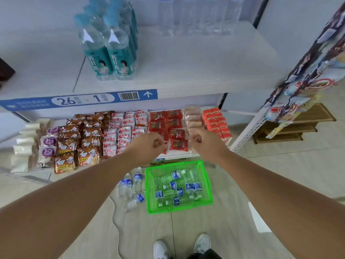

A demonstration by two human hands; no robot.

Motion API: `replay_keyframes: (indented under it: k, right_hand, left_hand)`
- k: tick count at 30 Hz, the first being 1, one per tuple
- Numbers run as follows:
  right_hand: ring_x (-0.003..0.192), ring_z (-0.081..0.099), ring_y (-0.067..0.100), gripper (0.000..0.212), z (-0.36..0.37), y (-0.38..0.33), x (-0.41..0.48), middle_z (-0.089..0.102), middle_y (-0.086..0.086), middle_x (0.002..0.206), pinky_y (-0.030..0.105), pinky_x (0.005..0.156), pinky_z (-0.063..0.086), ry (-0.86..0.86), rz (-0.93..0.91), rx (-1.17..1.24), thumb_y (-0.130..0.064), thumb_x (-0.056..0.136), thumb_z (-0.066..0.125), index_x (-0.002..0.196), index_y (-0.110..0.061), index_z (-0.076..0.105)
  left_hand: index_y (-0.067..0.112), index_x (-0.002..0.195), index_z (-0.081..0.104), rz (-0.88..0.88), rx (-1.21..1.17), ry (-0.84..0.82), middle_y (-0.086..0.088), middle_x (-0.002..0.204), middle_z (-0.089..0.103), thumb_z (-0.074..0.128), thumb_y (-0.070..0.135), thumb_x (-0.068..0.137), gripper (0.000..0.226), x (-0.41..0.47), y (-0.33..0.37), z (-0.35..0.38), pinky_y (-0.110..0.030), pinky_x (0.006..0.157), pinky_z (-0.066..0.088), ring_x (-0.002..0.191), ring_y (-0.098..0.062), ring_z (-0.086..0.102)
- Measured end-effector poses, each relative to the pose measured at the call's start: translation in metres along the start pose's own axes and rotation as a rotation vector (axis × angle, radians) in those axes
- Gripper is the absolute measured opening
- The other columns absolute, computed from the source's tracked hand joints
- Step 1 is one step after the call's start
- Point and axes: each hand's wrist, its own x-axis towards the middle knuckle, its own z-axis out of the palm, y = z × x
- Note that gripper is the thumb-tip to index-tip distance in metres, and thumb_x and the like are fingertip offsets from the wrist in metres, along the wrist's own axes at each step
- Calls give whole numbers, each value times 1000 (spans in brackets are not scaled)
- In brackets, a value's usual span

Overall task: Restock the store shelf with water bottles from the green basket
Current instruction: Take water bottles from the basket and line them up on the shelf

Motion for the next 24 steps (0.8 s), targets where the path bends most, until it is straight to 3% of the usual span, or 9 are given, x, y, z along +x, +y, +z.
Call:
replay_keyframes:
  k: [6, 11, 14, 17, 19, 24]
  right_hand:
    - [66, 64, 12, 10, 75, 60, 1, 63, -12, 80, 26, 53, 43, -118, 110, 77, -29, 97, 56, 94, -24, 64]
    - [57, 59, 11, 11, 181, 158, 17, 62, -11, 73, 26, 49, 39, -124, 185, 69, -30, 98, 55, 92, -26, 63]
    - [54, 60, 15, 11, 261, 225, 37, 62, -10, 71, 33, 55, 51, -132, 234, 92, -29, 97, 55, 95, -23, 65]
    - [59, 61, 17, 10, 338, 285, 54, 61, -10, 72, 37, 62, 53, -139, 225, 114, -26, 98, 55, 93, -22, 64]
    - [66, 63, 18, 11, 382, 316, 60, 64, -7, 75, 39, 67, 54, -136, 196, 130, -25, 97, 56, 90, -23, 63]
    - [72, 68, 18, 11, 459, 376, 70, 71, -4, 84, 40, 70, 59, -173, 256, 134, -32, 94, 56, 88, -27, 63]
  left_hand:
    - [30, 112, 65, -51, 47, -123, 13, 98, 67, 62, 44, 96, 22, 20, -39, 67, -33, 78, 57, 84, -9, 65]
    - [33, 102, 67, -108, 14, -158, 13, 95, 69, 64, 44, 92, 15, 69, -108, 187, -33, 78, 58, 82, -10, 65]
    - [32, 96, 65, -208, -114, -115, 10, 79, 68, 69, 35, 91, 7, 111, -162, 276, -29, 67, 54, 74, -18, 68]
    - [27, 96, 66, -290, -154, -115, 9, 78, 68, 71, 28, 91, 7, 144, -224, 366, -26, 63, 50, 80, -26, 71]
    - [23, 97, 68, -332, -160, -157, 6, 82, 70, 72, 29, 90, 10, 156, -265, 419, -27, 65, 51, 75, -25, 69]
    - [22, 99, 68, -424, -180, -201, 0, 83, 70, 74, 29, 89, 13, 164, -337, 510, -21, 54, 44, 59, -16, 60]
